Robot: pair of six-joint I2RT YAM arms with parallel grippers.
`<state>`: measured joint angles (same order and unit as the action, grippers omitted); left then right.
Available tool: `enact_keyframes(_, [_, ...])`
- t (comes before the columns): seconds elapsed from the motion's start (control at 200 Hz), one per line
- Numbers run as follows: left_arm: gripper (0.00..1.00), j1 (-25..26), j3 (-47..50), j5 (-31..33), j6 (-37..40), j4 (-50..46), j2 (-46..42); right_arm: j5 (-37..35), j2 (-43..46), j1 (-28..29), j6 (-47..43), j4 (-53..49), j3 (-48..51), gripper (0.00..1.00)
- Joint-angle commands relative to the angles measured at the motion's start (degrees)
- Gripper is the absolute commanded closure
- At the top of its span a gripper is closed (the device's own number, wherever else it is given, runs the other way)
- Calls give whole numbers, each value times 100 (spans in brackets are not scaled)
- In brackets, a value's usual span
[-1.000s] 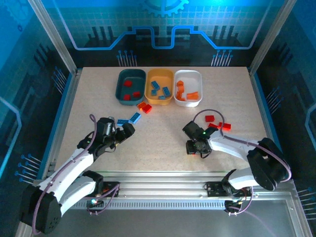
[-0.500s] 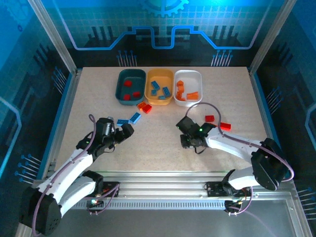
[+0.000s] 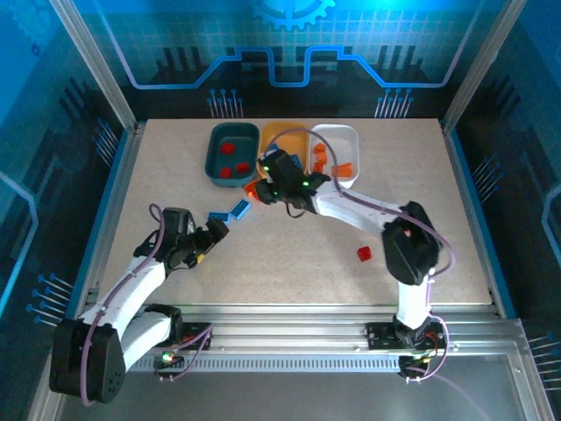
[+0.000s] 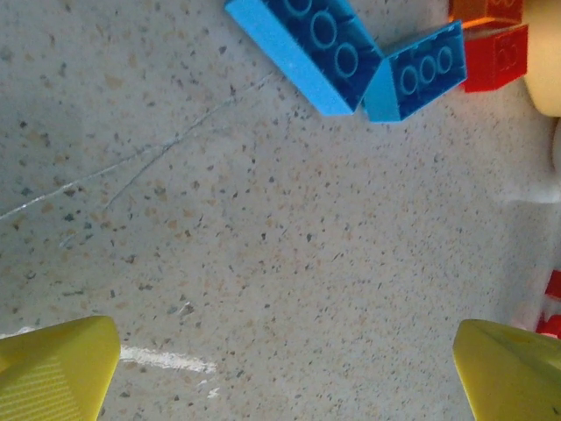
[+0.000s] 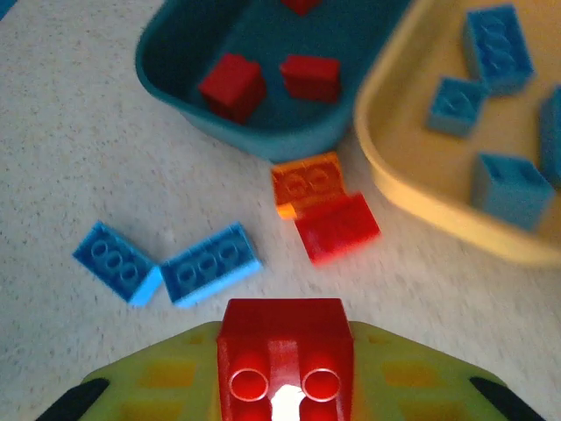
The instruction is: Sort the legos into containers by color
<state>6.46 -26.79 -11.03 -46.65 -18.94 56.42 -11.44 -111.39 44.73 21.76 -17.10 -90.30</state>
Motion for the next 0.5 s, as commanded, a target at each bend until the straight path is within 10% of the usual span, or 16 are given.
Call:
enact_keyframes(0.0, [1,-104,118,-306,8,49,-85,307,-717,23,-625,227,-996,71])
enact_keyframes(0.495, [1,-172,92,-354,183,-150,-307,466,-2768,-271,-853,-548,-3679,71])
